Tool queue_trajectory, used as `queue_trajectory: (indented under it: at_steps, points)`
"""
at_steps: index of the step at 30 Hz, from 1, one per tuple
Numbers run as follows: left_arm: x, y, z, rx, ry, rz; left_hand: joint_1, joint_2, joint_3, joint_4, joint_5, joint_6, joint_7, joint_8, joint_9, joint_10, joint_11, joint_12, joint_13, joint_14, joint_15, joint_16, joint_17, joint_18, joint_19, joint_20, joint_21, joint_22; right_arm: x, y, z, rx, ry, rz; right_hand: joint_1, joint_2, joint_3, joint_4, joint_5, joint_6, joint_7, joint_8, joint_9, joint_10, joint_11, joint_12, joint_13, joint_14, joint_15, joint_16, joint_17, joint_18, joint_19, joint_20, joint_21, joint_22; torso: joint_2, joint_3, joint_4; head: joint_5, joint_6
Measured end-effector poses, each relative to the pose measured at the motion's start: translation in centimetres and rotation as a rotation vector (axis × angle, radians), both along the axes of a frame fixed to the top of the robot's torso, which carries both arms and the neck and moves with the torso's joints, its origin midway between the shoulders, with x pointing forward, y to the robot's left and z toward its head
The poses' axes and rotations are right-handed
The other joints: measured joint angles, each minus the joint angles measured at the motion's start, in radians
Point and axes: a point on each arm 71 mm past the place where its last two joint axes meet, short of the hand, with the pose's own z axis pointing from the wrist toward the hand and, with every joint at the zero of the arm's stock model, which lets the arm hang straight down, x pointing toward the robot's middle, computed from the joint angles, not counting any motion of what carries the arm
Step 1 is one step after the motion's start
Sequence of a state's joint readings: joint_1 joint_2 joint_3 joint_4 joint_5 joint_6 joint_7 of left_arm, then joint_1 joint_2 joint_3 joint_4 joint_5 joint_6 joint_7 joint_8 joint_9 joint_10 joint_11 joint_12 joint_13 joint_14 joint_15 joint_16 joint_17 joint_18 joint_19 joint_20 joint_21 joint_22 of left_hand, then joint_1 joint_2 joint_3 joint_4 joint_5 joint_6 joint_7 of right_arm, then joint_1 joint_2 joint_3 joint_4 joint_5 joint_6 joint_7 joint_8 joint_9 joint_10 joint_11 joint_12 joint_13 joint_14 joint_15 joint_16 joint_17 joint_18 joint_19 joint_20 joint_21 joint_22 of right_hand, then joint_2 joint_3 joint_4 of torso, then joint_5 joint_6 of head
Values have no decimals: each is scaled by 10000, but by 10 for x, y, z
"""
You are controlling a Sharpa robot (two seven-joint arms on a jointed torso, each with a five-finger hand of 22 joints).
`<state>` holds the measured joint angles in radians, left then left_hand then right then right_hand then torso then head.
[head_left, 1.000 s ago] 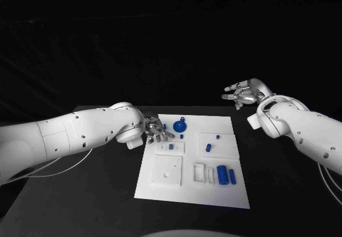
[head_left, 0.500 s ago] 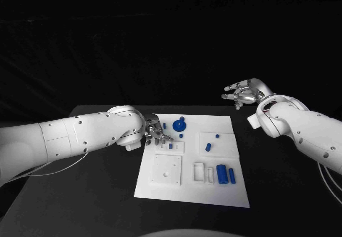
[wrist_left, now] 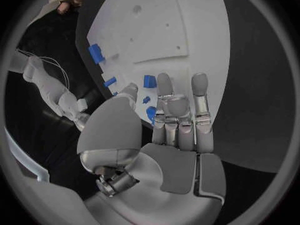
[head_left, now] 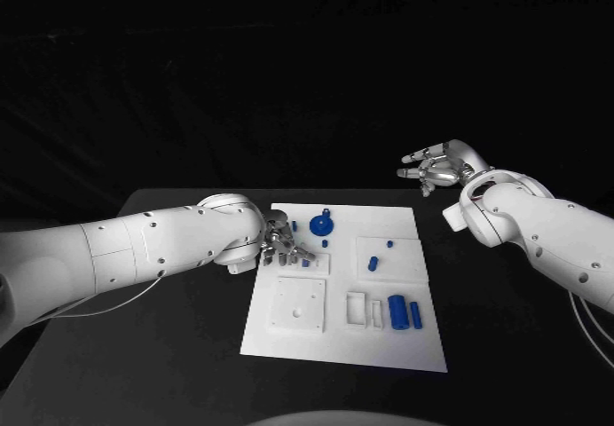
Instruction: Assemble the parts on the task board
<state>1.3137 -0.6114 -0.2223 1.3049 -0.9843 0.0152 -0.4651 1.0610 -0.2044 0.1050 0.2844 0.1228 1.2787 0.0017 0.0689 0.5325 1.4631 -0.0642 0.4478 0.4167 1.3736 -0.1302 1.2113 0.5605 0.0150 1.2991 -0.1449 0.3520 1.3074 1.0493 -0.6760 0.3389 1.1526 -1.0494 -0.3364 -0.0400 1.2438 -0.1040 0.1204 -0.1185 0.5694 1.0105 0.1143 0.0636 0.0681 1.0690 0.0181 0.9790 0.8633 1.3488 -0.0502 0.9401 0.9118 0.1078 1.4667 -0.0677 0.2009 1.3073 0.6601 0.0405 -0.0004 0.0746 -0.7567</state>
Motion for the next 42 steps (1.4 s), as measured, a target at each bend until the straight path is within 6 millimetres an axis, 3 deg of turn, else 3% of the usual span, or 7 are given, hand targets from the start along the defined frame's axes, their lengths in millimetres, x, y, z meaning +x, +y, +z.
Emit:
queue_trajectory:
  at_steps: [7,13,19,33,42]
  points:
    - [2,-1,-3,87,99,28,-56,47,54,28,59,0,-1,0,23,0,0,-17,67,0,0,0,0,0,0,0,0,-1,0,0,0,1,7,2,0,0,0,0,0,0,0,0,0,0,0,0,0,0,0,0,1,0,0,0,0,0,0,0,6,-18,-9]
    - [2,-3,-5,92,227,15,328,431,220,-106,551,1,0,0,64,0,0,-17,116,0,0,0,-9,1,0,0,0,-1,0,1,0,13,8,18,0,0,0,0,0,0,0,0,0,0,0,0,0,0,0,0,1,0,0,0,0,0,0,0,7,-20,-21]
    - [2,-5,-7,44,388,1,335,806,143,-597,671,1,0,1,103,0,-1,-17,166,0,0,0,-20,0,0,1,0,7,0,1,-1,19,13,25,0,0,0,0,0,0,0,0,0,0,0,0,0,0,0,0,1,0,0,0,0,0,0,1,3,-30,-28]
    - [1,-8,-9,-97,598,47,298,1139,18,-1131,705,1,0,1,114,0,-1,-17,177,0,0,0,-40,1,0,1,0,6,0,3,-2,29,42,46,0,0,0,0,0,0,0,0,0,0,0,0,0,0,0,0,1,-1,0,0,0,8,-1,9,6,-34,-43]
    - [1,-9,-8,-172,626,66,584,1821,-296,-1855,783,-54,-55,1,113,0,-1,-17,176,0,0,0,-75,1,0,1,0,4,0,3,-3,32,60,53,0,0,0,0,0,0,0,0,0,0,0,0,0,0,0,0,1,-1,0,0,0,7,-2,12,5,-34,-28]
